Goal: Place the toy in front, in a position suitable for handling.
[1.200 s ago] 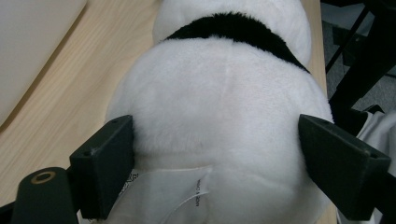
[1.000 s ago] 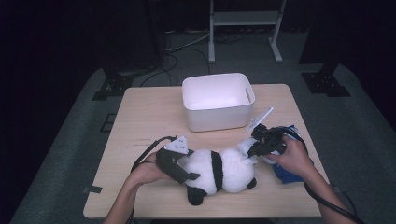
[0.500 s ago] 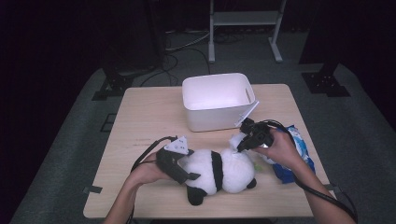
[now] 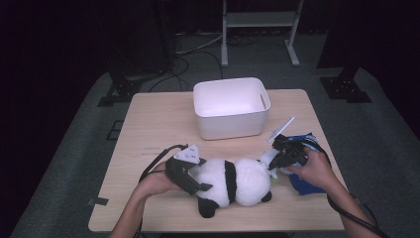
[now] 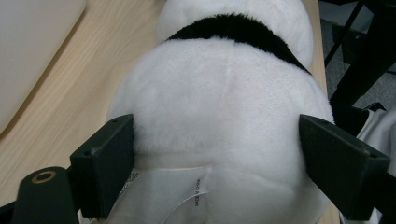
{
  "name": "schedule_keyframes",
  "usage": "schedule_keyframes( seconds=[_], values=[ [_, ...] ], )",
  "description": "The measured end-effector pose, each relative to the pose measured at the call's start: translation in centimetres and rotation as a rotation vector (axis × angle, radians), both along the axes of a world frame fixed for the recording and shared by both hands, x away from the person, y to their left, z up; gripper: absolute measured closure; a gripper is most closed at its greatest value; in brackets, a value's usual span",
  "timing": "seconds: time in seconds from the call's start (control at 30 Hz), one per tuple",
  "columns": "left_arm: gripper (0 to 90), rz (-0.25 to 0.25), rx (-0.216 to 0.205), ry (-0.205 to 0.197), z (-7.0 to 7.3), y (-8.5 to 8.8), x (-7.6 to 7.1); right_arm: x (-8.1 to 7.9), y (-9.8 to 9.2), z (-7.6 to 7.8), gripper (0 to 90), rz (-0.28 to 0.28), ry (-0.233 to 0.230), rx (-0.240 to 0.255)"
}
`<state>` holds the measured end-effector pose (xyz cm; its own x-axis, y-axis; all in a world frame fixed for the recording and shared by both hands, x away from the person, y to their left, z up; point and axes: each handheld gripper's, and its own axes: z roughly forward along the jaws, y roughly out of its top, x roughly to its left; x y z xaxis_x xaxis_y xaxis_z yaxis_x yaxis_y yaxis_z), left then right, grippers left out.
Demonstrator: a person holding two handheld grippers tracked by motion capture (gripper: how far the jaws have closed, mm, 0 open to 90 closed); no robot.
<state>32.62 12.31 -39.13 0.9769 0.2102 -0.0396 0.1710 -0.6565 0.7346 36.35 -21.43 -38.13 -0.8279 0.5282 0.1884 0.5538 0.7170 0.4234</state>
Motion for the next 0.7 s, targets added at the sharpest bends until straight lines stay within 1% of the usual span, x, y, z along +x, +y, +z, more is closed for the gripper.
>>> schedule_keyframes(
  seconds=[0.03,0.1,0.13,0.2,0.23,0.3,0.37,0.4,0.43,0.5,0.63,0.67,0.7],
  values=[
    [13.4,0.000,0.000,-0.002,0.0,0.0,0.0,-0.6,-0.1,0.2,84.6,0.005,-0.009,0.001],
    [13.3,0.000,0.000,-0.004,0.0,-0.1,0.0,-0.8,-0.1,0.4,84.5,0.008,-0.014,0.000],
    [13.3,0.000,-0.002,-0.004,0.0,-0.1,0.0,-1.4,0.2,0.9,84.6,0.018,-0.029,-0.009],
    [13.3,-0.001,-0.002,-0.003,0.0,-0.1,0.0,-1.6,0.3,1.0,84.6,0.025,-0.034,-0.011],
    [13.4,-0.004,0.001,-0.004,0.0,-0.1,0.0,-2.0,0.9,1.6,84.6,0.041,-0.053,-0.027],
    [13.3,-0.005,0.002,-0.004,0.0,-0.1,0.0,-2.1,1.1,1.8,84.6,0.048,-0.057,-0.028],
    [13.3,-0.004,0.001,-0.004,0.0,-0.1,0.0,-2.5,2.1,2.6,84.6,0.078,-0.078,-0.028],
    [13.3,-0.004,0.001,-0.004,0.0,-0.1,0.0,-2.5,2.1,2.6,84.6,0.078,-0.078,-0.028],
    [13.3,-0.003,0.002,-0.004,0.0,-0.2,0.0,-2.7,2.8,3.0,84.6,0.100,-0.082,-0.016],
    [13.2,-0.001,0.002,-0.003,0.0,-0.2,0.0,-2.8,3.7,3.2,84.6,0.121,-0.087,-0.017],
    [13.1,0.004,0.000,-0.004,0.0,-0.3,-0.1,-2.8,6.0,3.4,84.6,0.171,-0.091,-0.013],
    [13.1,0.004,0.000,-0.005,0.0,-0.3,-0.1,-2.8,6.0,3.4,84.6,0.171,-0.091,-0.013],
    [13.1,0.004,-0.001,-0.007,0.0,-0.3,-0.1,-2.7,7.4,3.4,84.6,0.200,-0.092,-0.004]
  ],
)
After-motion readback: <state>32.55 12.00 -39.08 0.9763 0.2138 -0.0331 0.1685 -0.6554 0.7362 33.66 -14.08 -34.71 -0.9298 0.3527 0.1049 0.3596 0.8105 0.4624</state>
